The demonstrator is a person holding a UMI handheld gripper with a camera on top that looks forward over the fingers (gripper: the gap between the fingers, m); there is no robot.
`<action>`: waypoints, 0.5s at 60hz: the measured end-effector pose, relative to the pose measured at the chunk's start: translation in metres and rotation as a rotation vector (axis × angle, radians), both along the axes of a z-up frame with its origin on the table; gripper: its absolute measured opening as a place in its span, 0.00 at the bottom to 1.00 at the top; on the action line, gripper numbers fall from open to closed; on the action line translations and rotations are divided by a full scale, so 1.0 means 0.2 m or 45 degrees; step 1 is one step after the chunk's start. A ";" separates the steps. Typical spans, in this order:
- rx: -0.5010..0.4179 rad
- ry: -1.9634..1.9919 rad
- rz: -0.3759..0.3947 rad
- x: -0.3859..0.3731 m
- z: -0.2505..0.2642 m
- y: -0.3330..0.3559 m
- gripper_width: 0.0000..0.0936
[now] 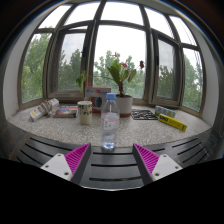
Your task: Pour water
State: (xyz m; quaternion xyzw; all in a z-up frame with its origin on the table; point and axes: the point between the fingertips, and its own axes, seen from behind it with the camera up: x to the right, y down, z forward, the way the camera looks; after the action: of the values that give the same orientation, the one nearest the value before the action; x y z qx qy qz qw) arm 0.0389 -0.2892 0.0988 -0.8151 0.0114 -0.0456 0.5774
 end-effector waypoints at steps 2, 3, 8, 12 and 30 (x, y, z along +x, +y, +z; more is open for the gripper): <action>0.018 -0.005 -0.006 -0.01 0.00 0.11 0.92; 0.029 -0.006 -0.009 -0.02 0.00 0.17 0.91; 0.088 -0.022 -0.021 -0.01 0.00 0.42 0.91; 0.118 -0.042 -0.019 -0.01 -0.03 0.61 0.91; 0.151 -0.036 0.033 0.02 -0.10 0.96 0.52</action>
State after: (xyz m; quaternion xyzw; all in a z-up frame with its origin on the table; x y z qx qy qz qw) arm 0.0426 -0.0968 0.0781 -0.7788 -0.0045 -0.0490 0.6254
